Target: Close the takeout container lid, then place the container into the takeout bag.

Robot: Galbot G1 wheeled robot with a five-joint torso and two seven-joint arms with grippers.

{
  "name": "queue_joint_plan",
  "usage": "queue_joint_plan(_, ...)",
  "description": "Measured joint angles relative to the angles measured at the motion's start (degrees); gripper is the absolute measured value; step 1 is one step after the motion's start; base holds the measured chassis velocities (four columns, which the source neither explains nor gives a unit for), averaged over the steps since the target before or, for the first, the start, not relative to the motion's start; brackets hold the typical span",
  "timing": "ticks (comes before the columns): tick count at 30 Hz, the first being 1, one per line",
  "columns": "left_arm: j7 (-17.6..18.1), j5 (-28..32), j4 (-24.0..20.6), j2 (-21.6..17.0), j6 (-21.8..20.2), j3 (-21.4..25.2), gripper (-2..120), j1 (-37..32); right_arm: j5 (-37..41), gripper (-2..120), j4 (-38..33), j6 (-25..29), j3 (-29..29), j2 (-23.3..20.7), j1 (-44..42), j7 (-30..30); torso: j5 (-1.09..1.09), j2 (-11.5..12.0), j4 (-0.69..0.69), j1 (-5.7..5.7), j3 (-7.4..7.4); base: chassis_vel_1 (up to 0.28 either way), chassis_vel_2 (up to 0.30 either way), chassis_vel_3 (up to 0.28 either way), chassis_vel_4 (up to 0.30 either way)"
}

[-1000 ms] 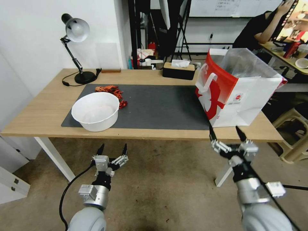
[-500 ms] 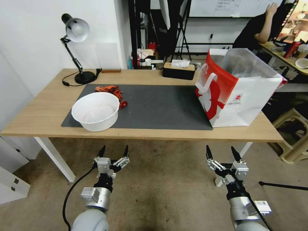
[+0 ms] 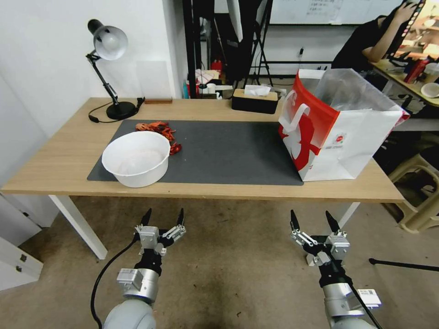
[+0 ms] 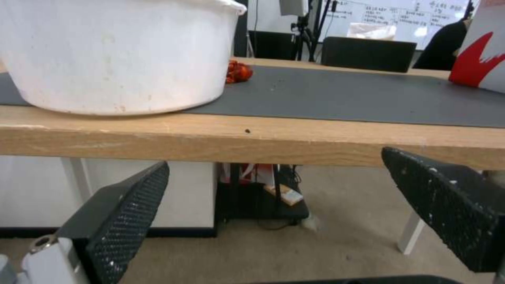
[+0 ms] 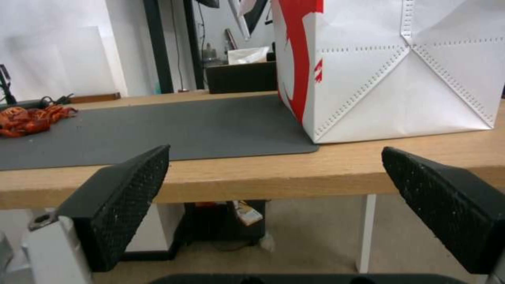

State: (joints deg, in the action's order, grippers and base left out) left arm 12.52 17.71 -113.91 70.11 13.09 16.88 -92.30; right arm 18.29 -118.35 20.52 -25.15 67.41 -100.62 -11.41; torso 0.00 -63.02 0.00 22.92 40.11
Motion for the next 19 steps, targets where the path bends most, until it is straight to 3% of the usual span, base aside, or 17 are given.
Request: queue_joint_plan(19, 0.01, 0.02, 0.01, -0.04, 0.00, 0.00, 100, 0.00, 0.13, 100, -0.07, -0.15, -0.04, -0.04, 0.07, 0.04, 0.00, 0.00, 0.00, 0.00, 0.00, 0.000, 0.000, 0.000, 0.000)
